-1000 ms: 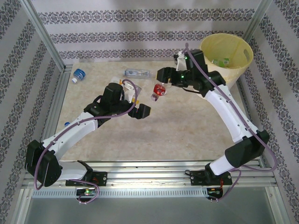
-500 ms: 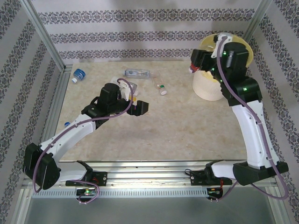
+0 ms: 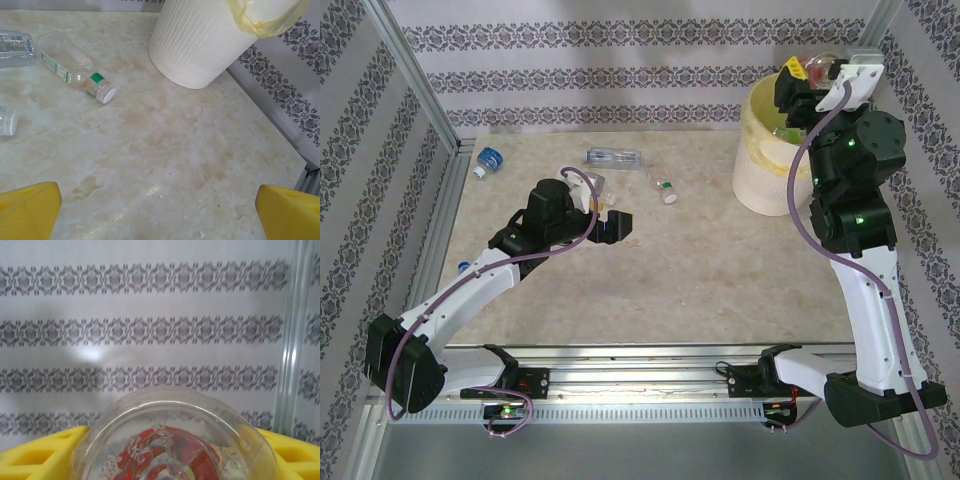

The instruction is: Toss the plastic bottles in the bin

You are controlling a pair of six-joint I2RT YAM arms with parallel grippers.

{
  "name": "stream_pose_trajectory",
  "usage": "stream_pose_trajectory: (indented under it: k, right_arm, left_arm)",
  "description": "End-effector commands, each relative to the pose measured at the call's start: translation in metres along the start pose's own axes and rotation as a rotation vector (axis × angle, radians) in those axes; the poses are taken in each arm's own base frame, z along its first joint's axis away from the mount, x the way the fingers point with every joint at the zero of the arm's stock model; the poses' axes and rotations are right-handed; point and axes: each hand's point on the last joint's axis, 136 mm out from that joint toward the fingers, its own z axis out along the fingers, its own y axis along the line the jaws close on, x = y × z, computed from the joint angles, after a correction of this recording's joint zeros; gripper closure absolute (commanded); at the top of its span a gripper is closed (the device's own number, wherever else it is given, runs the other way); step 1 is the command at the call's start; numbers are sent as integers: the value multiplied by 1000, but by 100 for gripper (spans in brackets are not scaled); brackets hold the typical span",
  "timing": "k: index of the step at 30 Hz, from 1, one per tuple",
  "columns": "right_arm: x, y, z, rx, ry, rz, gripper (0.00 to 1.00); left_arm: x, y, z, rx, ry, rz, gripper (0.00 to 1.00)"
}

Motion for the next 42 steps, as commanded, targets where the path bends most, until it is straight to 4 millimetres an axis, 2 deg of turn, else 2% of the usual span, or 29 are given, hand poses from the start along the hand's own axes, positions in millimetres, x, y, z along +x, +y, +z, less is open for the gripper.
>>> stream_pose_trajectory:
  k: [1, 7, 9, 11, 13, 14, 17, 18, 20, 22, 25, 31, 35, 42]
  right_arm:
    - [-45, -9, -8, 38, -179, -33, 59]
    - [-48, -12, -1, 46, -203, -53, 60]
    - [-41, -19, 7, 73, -183, -47, 62]
    - [-25, -33, 21, 128, -117, -46, 63]
    - [4, -52, 40, 190, -16, -17, 63]
    - [25, -62, 51, 206, 54, 6, 60]
    - [104, -92, 76, 300, 349, 95, 51]
    - [131, -98, 81, 314, 456, 119, 39]
    - [170, -105, 79, 355, 640, 166, 21]
    - [186, -100, 81, 340, 708, 156, 11]
    - [185, -93, 80, 302, 683, 164, 5]
    - [163, -75, 67, 218, 638, 203, 2]
    - [159, -52, 57, 120, 656, 234, 2]
    - [162, -6, 41, -54, 701, 259, 2]
  left_arm:
    - [-10, 8, -8, -31, -55, -20, 0]
    - [-9, 12, -12, -51, -59, -27, 0]
    - [-10, 13, -15, -59, -61, -30, 0]
    - [-9, 14, -16, -63, -59, -36, 0]
    - [-8, 14, -18, -61, -54, -45, 0]
    - [-8, 14, -19, -60, -51, -50, 0]
    - [-4, 18, -21, -76, -37, -66, 0]
    - [-2, 20, -22, -86, -32, -72, 0]
    - [1, 25, -24, -110, -20, -87, 0]
    - [3, 33, -28, -153, -9, -108, 0]
    - [8, 45, -34, -213, 9, -161, 0]
    - [16, 68, -54, -352, 26, -236, 0]
    - [27, 101, -81, -537, 36, -343, 0]
    - [54, 141, -124, -778, 104, -504, 0]
